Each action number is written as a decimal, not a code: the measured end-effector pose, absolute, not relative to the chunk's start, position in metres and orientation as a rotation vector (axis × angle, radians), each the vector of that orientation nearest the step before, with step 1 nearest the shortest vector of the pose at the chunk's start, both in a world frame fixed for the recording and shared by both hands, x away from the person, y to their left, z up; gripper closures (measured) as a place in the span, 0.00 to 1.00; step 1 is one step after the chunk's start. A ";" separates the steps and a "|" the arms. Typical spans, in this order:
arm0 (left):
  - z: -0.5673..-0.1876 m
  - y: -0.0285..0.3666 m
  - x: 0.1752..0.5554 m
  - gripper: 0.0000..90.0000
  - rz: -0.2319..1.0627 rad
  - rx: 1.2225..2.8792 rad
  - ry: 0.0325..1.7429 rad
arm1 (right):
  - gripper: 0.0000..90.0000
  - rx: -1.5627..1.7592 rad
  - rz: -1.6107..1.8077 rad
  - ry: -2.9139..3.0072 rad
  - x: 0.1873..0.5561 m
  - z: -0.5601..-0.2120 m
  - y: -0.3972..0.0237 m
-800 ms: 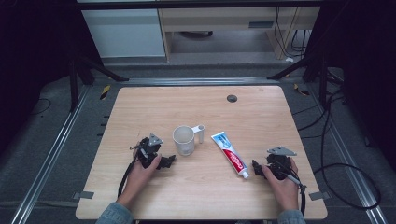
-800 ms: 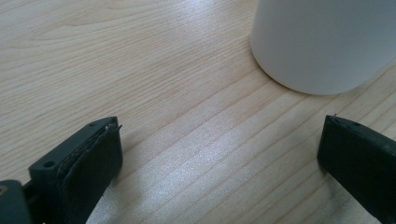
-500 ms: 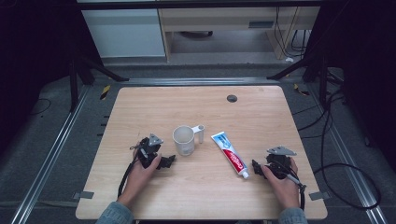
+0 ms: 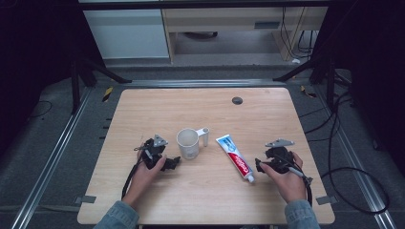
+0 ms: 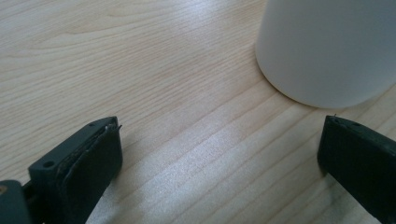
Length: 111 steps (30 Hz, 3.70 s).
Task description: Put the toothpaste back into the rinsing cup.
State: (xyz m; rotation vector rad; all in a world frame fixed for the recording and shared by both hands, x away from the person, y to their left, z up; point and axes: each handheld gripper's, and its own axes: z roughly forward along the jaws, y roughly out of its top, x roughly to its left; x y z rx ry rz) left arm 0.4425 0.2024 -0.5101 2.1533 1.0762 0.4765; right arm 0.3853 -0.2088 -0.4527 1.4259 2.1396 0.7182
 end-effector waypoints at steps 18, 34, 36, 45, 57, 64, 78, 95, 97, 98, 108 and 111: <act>-0.510 0.204 0.442 0.00 0.480 2.145 1.077 | 0.33 1.354 0.516 2.359 0.428 -0.398 -0.138; -0.510 0.205 0.442 0.00 0.477 2.145 1.073 | 0.42 1.358 0.432 2.494 0.460 -0.421 -0.101; -0.510 0.205 0.443 0.00 0.477 2.145 1.073 | 0.43 1.365 0.427 2.504 0.461 -0.423 -0.101; -0.510 0.205 0.443 0.00 0.476 2.146 1.071 | 0.44 1.392 0.392 2.525 0.470 -0.432 -0.100; -0.510 0.205 0.443 0.00 0.475 2.146 1.070 | 0.43 1.450 0.326 2.555 0.487 -0.450 -0.096; -0.511 0.205 0.443 0.00 0.471 2.145 1.072 | 0.44 1.473 0.310 2.570 0.492 -0.458 -0.093; -0.511 0.205 0.444 0.00 0.471 2.146 1.070 | 0.47 1.472 0.267 2.586 0.496 -0.469 -0.088; -0.511 0.205 0.444 0.00 0.472 2.146 1.070 | 0.71 1.505 0.303 2.619 0.496 -0.464 -0.097; -0.511 0.205 0.444 0.00 0.472 2.146 1.069 | 0.75 1.508 0.316 2.621 0.496 -0.462 -0.098; -0.511 0.205 0.444 0.00 0.473 2.147 1.069 | 0.77 1.508 0.318 2.621 0.495 -0.461 -0.099; -0.510 0.205 0.444 0.00 0.473 2.147 1.069 | 0.81 1.470 0.292 2.631 0.493 -0.455 -0.097; -0.510 0.205 0.444 0.00 0.472 2.147 1.069 | 0.82 1.455 0.276 2.631 0.492 -0.452 -0.097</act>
